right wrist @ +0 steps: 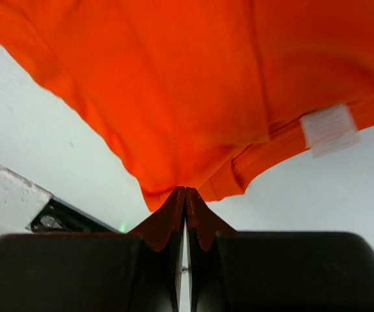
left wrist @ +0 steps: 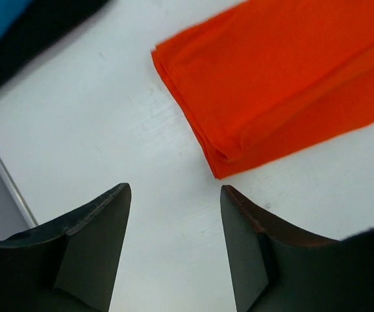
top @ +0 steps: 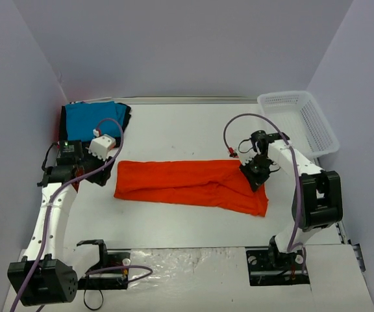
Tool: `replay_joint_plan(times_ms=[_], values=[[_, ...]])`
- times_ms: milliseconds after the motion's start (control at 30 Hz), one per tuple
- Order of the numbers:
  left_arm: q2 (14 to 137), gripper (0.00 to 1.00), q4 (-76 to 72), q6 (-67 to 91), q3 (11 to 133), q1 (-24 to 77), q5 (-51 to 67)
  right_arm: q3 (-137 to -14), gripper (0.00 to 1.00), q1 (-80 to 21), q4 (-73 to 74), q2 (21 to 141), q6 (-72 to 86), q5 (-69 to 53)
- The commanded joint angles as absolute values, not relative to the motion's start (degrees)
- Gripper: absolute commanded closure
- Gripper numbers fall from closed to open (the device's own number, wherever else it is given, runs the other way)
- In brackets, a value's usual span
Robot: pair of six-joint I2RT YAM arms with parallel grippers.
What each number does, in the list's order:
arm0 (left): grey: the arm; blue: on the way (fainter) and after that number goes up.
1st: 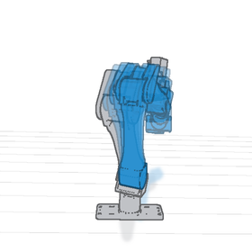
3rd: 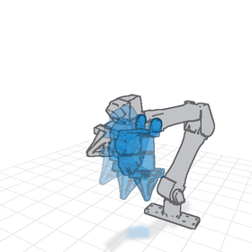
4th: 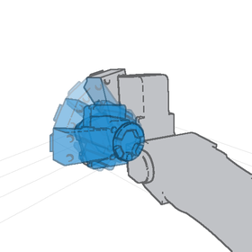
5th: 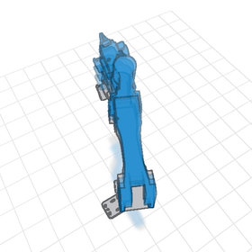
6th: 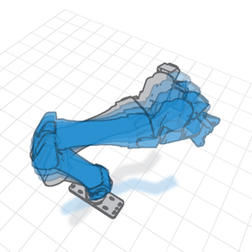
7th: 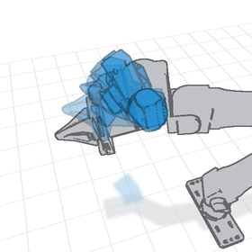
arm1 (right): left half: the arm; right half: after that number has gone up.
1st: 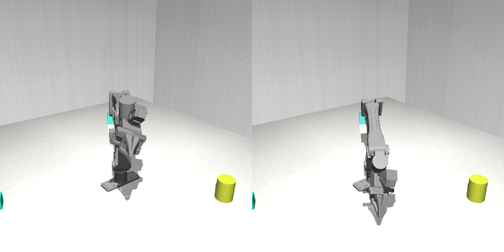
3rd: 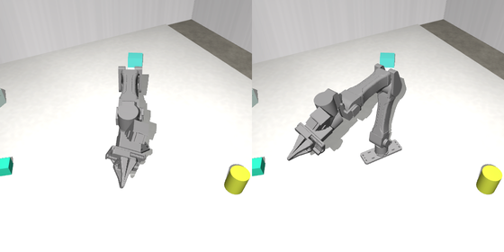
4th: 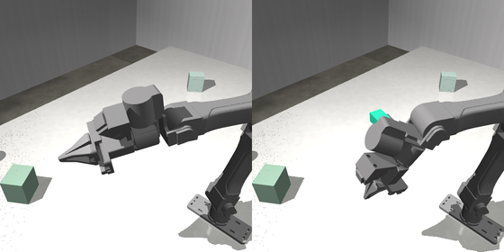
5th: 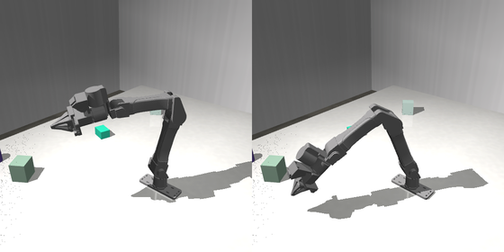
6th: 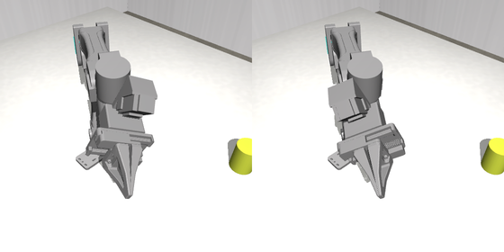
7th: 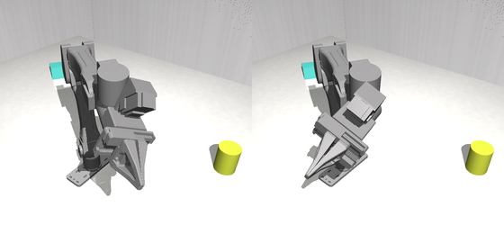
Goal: Fold and stack the t-shirts
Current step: Rotate the tshirt 90 degrees
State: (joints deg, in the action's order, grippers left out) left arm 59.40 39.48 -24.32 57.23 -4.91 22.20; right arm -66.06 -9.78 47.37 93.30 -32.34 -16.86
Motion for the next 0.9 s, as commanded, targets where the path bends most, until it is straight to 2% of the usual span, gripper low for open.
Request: replay_joint_plan(times_ms=[0, 200, 367, 667, 833, 867], values=[[57.6, 0.43, 41.3, -25.6, 54.5, -5.3, 20.7, -62.8, 1.00, -9.6, 51.3, 89.5, -35.2, -13.6], [55.2, 0.43, 42.7, -26.0, 54.4, -5.3, 17.4, -59.9, 1.00, -9.4, 48.9, 93.7, -36.6, -11.5], [53.7, 0.42, 41.8, -26.3, 54.7, -5.3, 14.3, -65.5, 1.00, -9.2, 46.5, 104.3, -36.2, -11.8], [53.3, 0.36, 38.9, -25.8, 57.7, -5.4, 8.6, -89.0, 1.00, -8.6, 46.7, 124.0, -35.2, -10.8], [56.2, 0.37, 37.1, -25.1, 59.8, -5.4, 6.5, -107.1, 1.00, -8.3, 48.0, 136.6, -34.8, -10.6], [57.5, 0.37, 36.7, -25.0, 59.9, -5.4, 6.1, -115.1, 1.00, -8.3, 48.8, 138.8, -34.6, -11.2]])
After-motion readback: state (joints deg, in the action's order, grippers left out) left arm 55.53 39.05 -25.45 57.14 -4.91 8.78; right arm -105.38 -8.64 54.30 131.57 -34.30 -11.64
